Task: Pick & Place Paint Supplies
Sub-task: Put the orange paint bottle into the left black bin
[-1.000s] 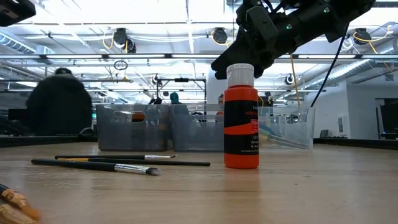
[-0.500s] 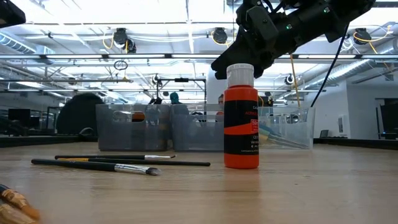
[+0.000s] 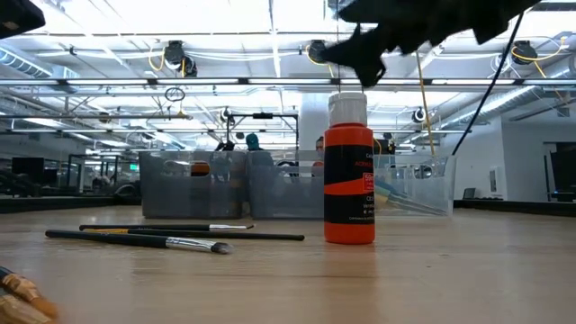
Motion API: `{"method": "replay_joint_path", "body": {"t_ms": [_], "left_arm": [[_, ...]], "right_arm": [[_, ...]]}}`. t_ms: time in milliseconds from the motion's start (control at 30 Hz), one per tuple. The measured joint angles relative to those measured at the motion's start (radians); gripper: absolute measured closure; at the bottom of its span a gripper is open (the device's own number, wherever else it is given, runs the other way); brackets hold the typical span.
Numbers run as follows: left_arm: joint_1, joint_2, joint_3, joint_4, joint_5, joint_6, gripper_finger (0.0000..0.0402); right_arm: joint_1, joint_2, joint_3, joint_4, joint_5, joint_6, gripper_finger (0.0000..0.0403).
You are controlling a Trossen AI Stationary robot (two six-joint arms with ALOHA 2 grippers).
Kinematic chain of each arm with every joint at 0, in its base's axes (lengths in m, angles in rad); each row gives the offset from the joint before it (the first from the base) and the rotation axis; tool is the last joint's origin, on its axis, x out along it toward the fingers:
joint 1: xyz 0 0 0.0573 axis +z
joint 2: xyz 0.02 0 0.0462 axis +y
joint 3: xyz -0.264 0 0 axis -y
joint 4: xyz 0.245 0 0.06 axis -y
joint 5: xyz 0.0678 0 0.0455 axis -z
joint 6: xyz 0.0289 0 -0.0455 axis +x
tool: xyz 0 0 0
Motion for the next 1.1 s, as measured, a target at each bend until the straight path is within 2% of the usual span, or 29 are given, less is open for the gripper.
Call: {"method": "replay_joint_path", "body": {"t_ms": [100, 167, 367, 500, 633, 800, 1100], "left_arm": [[0.003, 0.0, 0.0, 0.005, -0.062, 0.018, 0.0151], [0.009, 0.0, 0.0, 0.007, -0.097, 0.024, 0.0156], [0.049, 0.0, 0.0, 0.01, -0.111, 0.027, 0.0159], [0.083, 0.0, 0.0, 0.027, -0.111, 0.063, 0.0152], [0.113, 0.0, 0.0, 0.087, -0.111, 0.134, 0.0147], [0.147, 0.0, 0.0, 0.16, -0.11, 0.221, 0.0151], [0.194, 0.0, 0.0, 0.228, -0.108, 0.319, 0.0165]], "right_arm": [[0.064, -0.007, 0.0, -0.014, -0.087, -0.014, 0.0165], [0.115, -0.002, 0.0, -0.048, -0.089, -0.046, 0.0165], [0.237, 0.102, -0.027, -0.111, 0.058, -0.05, 0.0165], [0.273, 0.157, -0.073, -0.099, 0.094, 0.014, 0.0165], [0.278, 0.218, -0.113, -0.001, 0.139, 0.09, 0.0165], [0.268, 0.348, -0.129, 0.13, 0.249, 0.066, 0.0165], [0.223, 0.529, -0.125, 0.442, 0.238, 0.034, 0.0164]]}}
